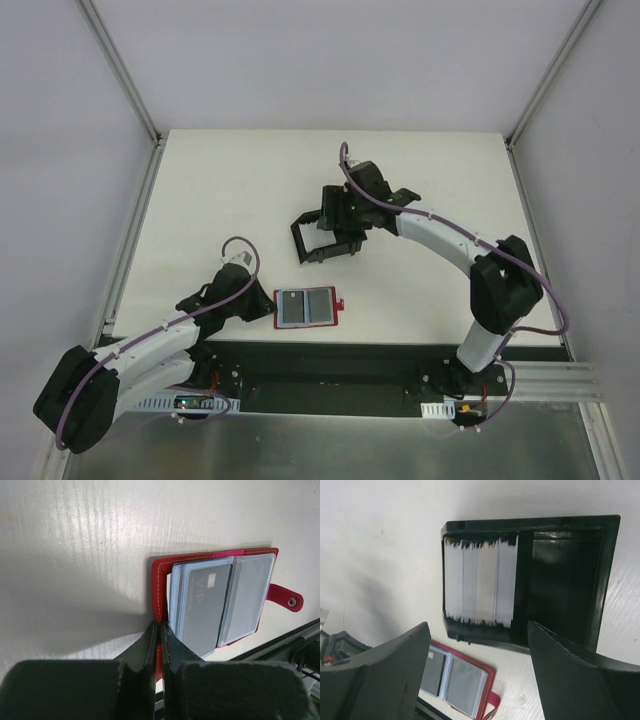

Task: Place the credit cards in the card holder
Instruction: Pick up the credit card from the storage box, then turn over the card slot in the card holder.

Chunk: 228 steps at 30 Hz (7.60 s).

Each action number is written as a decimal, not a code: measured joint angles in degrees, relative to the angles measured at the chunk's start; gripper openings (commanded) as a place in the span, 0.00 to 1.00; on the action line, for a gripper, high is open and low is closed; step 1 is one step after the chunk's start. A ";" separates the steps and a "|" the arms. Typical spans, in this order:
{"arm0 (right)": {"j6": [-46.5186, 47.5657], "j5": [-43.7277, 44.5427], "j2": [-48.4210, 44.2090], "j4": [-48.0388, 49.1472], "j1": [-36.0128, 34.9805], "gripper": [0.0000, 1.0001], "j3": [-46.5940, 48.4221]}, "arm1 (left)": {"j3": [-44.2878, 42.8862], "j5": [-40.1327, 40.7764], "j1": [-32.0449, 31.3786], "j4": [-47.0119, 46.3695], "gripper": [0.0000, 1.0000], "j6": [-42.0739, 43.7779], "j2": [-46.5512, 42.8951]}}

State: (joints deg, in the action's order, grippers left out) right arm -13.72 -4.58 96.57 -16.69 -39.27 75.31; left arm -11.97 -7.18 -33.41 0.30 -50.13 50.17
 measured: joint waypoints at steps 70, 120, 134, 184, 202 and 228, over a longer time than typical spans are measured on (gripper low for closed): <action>5.09 -9.14 17.05 -5.22 4.33 0.17 12.11 | -2.58 -1.79 0.00 -2.16 0.00 1.55 5.97; -3.54 10.95 -24.00 -1.92 -16.55 0.00 -21.94 | -2.58 -3.45 0.00 -2.71 0.00 1.70 4.90; -13.70 12.70 -6.51 4.02 -25.51 0.00 -13.77 | -2.12 -6.14 0.00 -2.45 0.00 3.04 -3.39; -17.53 20.48 -2.91 -11.10 -27.98 0.00 -5.62 | -3.50 -9.44 -0.02 -1.29 0.00 5.27 -7.02; -20.55 18.25 -1.53 -8.37 -26.93 0.00 -12.07 | -8.04 -11.89 -1.92 -1.36 0.00 6.43 -2.10; -17.94 21.29 -5.18 -10.78 -28.30 0.00 -9.25 | -4.87 -4.22 -1.90 0.28 0.00 3.04 0.59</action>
State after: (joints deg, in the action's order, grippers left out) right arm -31.66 16.71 91.39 -27.46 -67.57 66.06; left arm -16.84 -11.40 -35.31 0.58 -47.09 50.76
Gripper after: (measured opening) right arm 0.009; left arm 0.008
